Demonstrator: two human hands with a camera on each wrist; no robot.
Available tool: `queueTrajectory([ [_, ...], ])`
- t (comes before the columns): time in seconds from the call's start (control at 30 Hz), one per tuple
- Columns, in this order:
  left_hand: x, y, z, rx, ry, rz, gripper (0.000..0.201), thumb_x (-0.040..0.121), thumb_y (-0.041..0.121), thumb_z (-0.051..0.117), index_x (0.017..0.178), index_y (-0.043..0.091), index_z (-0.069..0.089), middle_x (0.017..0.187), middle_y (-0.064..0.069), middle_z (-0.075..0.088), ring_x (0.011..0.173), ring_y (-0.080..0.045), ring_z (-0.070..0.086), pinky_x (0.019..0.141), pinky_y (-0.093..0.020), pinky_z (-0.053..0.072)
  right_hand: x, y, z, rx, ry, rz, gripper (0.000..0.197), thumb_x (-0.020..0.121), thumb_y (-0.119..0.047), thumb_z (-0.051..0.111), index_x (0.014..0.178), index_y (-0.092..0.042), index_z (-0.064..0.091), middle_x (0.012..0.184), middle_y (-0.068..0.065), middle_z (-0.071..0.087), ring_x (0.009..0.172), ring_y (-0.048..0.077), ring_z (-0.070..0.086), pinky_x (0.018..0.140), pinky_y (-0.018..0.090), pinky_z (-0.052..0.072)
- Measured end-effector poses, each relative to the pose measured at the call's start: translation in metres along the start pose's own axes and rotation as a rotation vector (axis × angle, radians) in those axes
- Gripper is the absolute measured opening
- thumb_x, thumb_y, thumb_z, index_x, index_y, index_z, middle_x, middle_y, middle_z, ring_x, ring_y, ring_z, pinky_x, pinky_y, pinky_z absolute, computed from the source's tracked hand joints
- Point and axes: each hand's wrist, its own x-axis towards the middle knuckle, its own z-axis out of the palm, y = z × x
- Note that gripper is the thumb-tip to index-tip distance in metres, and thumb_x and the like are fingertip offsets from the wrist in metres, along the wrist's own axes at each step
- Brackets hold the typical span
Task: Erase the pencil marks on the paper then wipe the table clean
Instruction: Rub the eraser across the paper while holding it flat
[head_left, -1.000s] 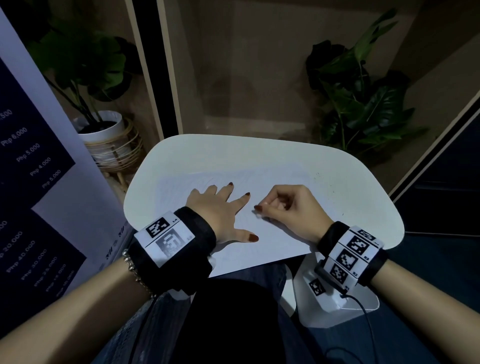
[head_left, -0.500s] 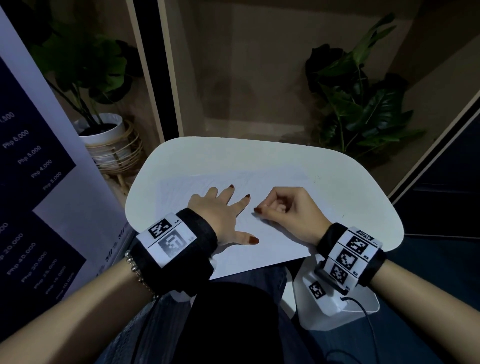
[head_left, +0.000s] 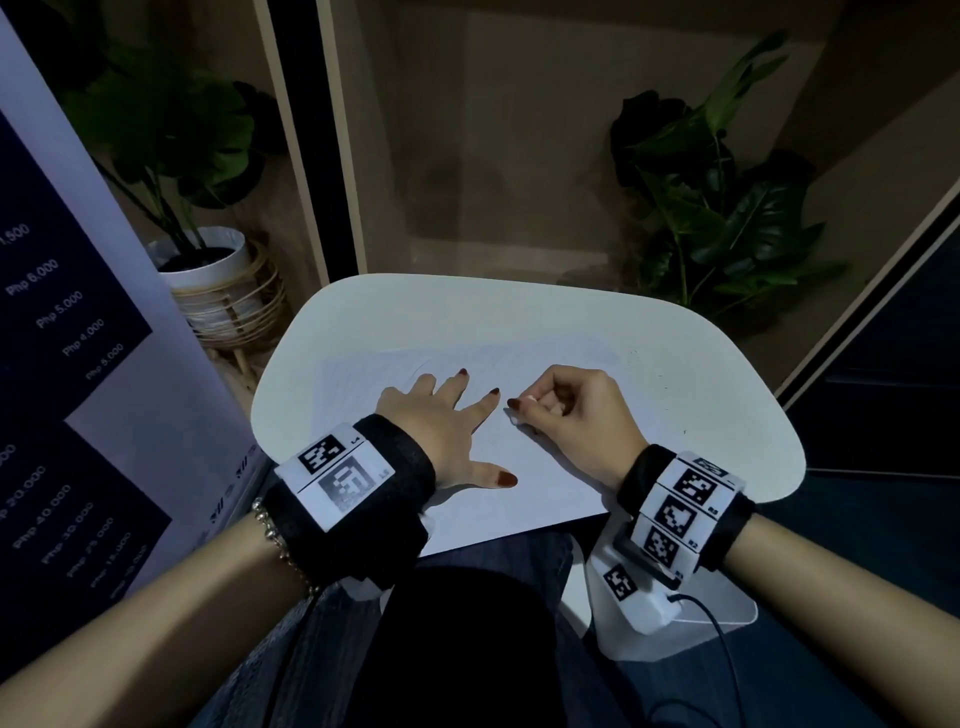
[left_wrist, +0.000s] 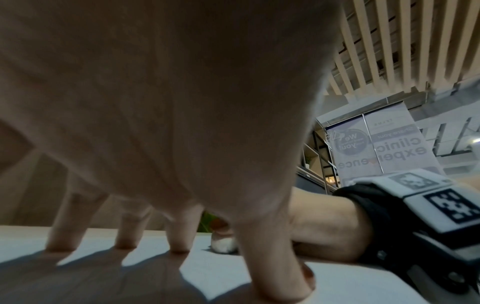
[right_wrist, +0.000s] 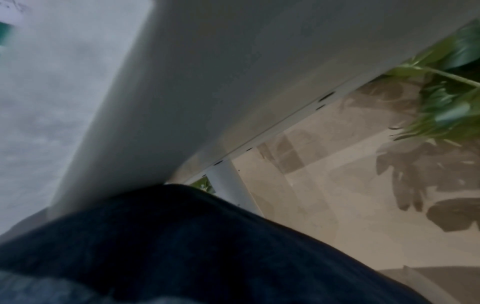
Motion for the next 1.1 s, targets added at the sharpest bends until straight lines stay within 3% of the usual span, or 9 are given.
queueTrajectory([
  [0.07,0.0,0.0,-0.001,-0.002,-0.01,0.001,0.093,0.085,0.081,0.032,0.154,0.038,-0.013,0.164,0.002,-0.014,0.15,-0.028,-0.001,0.113,-0.049,0.024,-0.002,0.0,0.0,0.017,-0.09,0.026,0.014,0.086,0.001,0.072,0.078,0.008,0.063,0.06,0.014,0.057,0.066,0.027,0.058,0.084,0.046,0.06],
  [0.13,0.0,0.0,-0.001,0.002,-0.015,0.002,0.093,0.084,0.081,0.033,0.154,0.039,-0.013,0.164,0.002,-0.015,0.15,-0.028,-0.001,0.113,-0.049,0.025,-0.003,-0.006,-0.004,-0.03,-0.193,0.043,0.015,0.087,-0.001,0.072,0.081,0.01,0.065,0.057,0.009,0.062,0.064,0.023,0.062,0.078,0.035,0.06],
  [0.2,0.001,-0.001,-0.001,0.004,-0.013,0.003,0.094,0.084,0.081,0.032,0.154,0.039,-0.014,0.164,0.002,-0.015,0.15,-0.028,-0.001,0.113,-0.049,0.025,0.0,-0.016,-0.008,-0.256,-0.205,-0.01,0.014,0.087,-0.009,0.074,0.08,0.002,0.069,0.065,0.007,0.071,0.064,0.016,0.068,0.07,0.024,0.056],
  [0.4,0.001,-0.001,-0.001,0.003,0.0,0.002,0.095,0.083,0.082,0.032,0.155,0.037,-0.012,0.164,0.003,-0.013,0.15,-0.028,0.001,0.113,-0.049,0.024,0.017,-0.032,-0.012,-0.817,-0.242,-0.133,0.015,0.093,-0.025,0.068,0.082,-0.014,0.064,0.075,-0.005,0.071,0.073,0.008,0.064,0.069,0.024,0.051],
  [0.6,0.003,-0.002,0.001,0.006,-0.002,-0.007,0.098,0.082,0.083,0.032,0.155,0.034,-0.012,0.164,0.003,-0.013,0.15,-0.028,0.0,0.113,-0.05,0.023,0.005,-0.039,-0.003,-0.93,-0.398,-0.188,0.014,0.094,-0.016,0.058,0.08,-0.015,0.057,0.071,-0.009,0.066,0.065,0.004,0.057,0.061,0.013,0.041],
  [0.73,0.003,-0.002,0.002,0.012,0.015,-0.001,0.097,0.083,0.082,0.031,0.155,0.033,-0.012,0.164,0.003,-0.013,0.15,-0.029,0.001,0.113,-0.052,0.022,0.025,-0.045,-0.008,-0.981,-0.272,-0.159,0.016,0.097,-0.011,0.052,0.081,-0.012,0.053,0.067,-0.017,0.054,0.06,-0.007,0.052,0.056,0.005,0.036],
  [0.87,0.005,-0.003,0.003,0.005,0.006,-0.002,0.098,0.082,0.084,0.031,0.155,0.034,-0.012,0.164,0.003,-0.014,0.15,-0.029,0.0,0.114,-0.053,0.022,0.021,-0.044,-0.002,-0.962,-0.352,-0.158,0.019,0.096,-0.015,0.057,0.078,-0.014,0.052,0.072,-0.005,0.066,0.07,0.007,0.059,0.061,0.015,0.043],
  [0.97,0.006,-0.003,0.005,0.006,0.013,0.001,0.099,0.081,0.084,0.03,0.155,0.034,-0.012,0.164,0.002,-0.014,0.15,-0.03,0.0,0.113,-0.053,0.022,0.018,-0.048,0.0,-0.961,-0.468,-0.129,0.019,0.094,-0.019,0.062,0.077,-0.016,0.055,0.068,-0.011,0.063,0.063,-0.003,0.057,0.059,0.01,0.04],
  [1.1,0.004,-0.003,0.005,0.014,0.036,0.002,0.098,0.082,0.084,0.029,0.156,0.033,-0.01,0.164,0.001,-0.012,0.15,-0.03,0.002,0.113,-0.053,0.021,0.038,-0.054,-0.003,-1.054,-0.338,-0.109,0.016,0.095,-0.013,0.057,0.08,-0.013,0.056,0.066,-0.015,0.054,0.065,0.002,0.05,0.053,0.008,0.036],
])
